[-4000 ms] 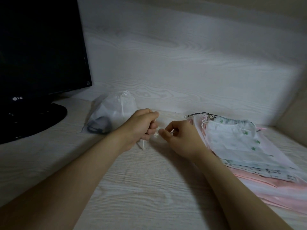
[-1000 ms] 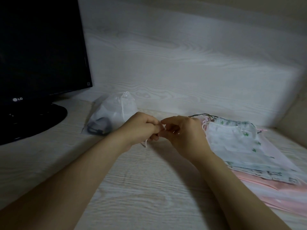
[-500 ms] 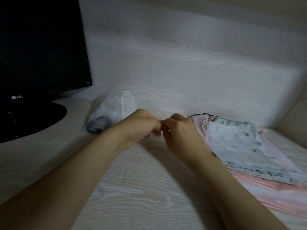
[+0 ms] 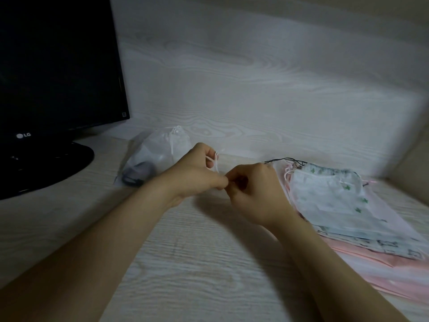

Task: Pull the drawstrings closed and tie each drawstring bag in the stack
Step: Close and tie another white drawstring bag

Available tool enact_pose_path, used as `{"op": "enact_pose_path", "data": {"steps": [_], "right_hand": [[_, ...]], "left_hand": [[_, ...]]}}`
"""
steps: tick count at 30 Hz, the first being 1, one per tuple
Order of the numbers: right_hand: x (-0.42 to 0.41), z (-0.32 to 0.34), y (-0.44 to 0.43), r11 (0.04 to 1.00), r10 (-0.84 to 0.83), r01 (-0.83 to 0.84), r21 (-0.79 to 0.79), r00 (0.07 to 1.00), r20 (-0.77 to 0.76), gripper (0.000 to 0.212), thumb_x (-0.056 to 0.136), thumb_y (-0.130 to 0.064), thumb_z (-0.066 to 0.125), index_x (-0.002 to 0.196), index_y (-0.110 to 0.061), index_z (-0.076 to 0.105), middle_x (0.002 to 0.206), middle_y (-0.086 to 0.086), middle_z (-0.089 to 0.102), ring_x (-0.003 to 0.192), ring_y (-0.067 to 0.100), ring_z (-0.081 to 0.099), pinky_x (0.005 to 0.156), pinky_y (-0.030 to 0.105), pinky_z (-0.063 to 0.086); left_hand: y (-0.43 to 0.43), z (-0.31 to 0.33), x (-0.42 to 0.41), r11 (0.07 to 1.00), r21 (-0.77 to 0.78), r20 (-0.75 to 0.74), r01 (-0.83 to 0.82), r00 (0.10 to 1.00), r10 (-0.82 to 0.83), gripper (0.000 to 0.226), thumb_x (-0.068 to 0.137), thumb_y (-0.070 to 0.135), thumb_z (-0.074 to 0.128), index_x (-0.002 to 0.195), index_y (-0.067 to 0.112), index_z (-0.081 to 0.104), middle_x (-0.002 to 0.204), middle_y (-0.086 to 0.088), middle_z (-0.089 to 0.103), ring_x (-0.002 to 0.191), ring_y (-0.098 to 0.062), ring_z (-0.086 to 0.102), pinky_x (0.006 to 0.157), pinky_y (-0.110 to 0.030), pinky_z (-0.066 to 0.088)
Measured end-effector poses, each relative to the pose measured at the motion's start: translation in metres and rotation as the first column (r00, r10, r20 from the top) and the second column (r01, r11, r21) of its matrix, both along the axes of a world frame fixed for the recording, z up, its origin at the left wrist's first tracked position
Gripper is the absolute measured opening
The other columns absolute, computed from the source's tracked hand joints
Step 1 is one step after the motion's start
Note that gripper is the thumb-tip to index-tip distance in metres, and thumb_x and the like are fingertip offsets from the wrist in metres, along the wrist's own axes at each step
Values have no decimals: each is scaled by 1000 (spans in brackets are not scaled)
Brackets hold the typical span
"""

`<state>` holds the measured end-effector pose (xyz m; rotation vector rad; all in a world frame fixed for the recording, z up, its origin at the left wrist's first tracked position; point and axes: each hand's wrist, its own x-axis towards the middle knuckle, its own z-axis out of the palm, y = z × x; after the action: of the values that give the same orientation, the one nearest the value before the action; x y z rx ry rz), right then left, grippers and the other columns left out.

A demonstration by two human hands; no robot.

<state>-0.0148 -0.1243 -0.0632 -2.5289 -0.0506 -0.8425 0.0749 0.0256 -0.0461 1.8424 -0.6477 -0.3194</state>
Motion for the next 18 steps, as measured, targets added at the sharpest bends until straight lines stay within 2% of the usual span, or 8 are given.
{"op": "enact_pose_path", "data": {"steps": [3, 5, 7, 9, 11, 14, 16, 18], "right_hand": [[1, 1, -2, 994, 25, -17, 110, 997, -73, 14, 84, -14, 71, 79, -22, 81, 62, -10, 71, 57, 9, 62, 59, 26, 48], [0, 3, -3, 986, 34, -17, 165, 994, -106, 13, 85, -16, 73, 78, -23, 81, 61, -9, 70, 55, 6, 60, 58, 27, 48], [-1, 4, -4, 982, 44, -20, 189, 992, -122, 14, 86, -17, 72, 79, -24, 81, 59, -6, 69, 52, 4, 54, 56, 24, 44], [-2, 5, -5, 984, 35, -12, 178, 991, -129, 15, 87, -18, 72, 78, -25, 81, 57, -4, 67, 51, 5, 50, 55, 23, 42], [-2, 5, -4, 987, 5, 17, 158, 991, -133, 15, 86, -17, 71, 75, -24, 79, 56, -5, 66, 51, 5, 52, 54, 23, 42], [-2, 6, -3, 987, -45, 65, 149, 990, -134, 14, 86, -17, 71, 76, -20, 80, 58, -3, 68, 52, 4, 53, 52, 14, 39], [-3, 7, -4, 982, -57, 79, 173, 990, -132, 14, 86, -17, 71, 74, -17, 79, 57, 3, 65, 49, 4, 47, 50, 14, 36], [-3, 7, -6, 972, -54, 88, 219, 986, -155, 17, 87, -19, 72, 72, -14, 78, 55, 7, 59, 50, 5, 41, 50, 17, 34]], "left_hand": [[0, 0, -1, 1000, 13, 51, -5, 999, 4, 65, 76, 11, 86, 126, 31, 49, 122, 5, 50, 108, -13, 56, 75, -25, 49], [0, -1, -2, 1000, 1, 85, -14, 996, 14, 64, 76, 13, 87, 124, 31, 49, 123, 5, 49, 105, -12, 57, 74, -24, 48], [0, -1, -3, 999, -33, 105, -13, 994, 16, 57, 77, 16, 85, 120, 31, 51, 123, 5, 51, 97, -13, 62, 72, -27, 53], [1, -1, -4, 999, -45, 138, 8, 990, -2, 43, 80, 19, 82, 112, 33, 56, 122, 8, 55, 97, -14, 70, 78, -34, 60], [1, -2, -4, 1000, 1, 262, 21, 965, -21, 34, 81, 18, 79, 104, 35, 61, 121, 10, 60, 101, -15, 71, 83, -36, 60], [-1, -5, -6, 999, 35, 465, 36, 884, -48, 27, 86, 7, 74, 95, 30, 66, 110, 11, 65, 88, -9, 70, 77, -27, 60], [-3, -6, -7, 998, 33, 526, 59, 848, -68, 25, 89, 4, 74, 91, 28, 68, 100, 13, 68, 84, -6, 69, 74, -23, 59], [-3, -7, -4, 997, 43, 569, 69, 818, -81, 25, 91, 4, 76, 88, 27, 67, 99, 13, 67, 89, -5, 68, 76, -23, 60]]}}
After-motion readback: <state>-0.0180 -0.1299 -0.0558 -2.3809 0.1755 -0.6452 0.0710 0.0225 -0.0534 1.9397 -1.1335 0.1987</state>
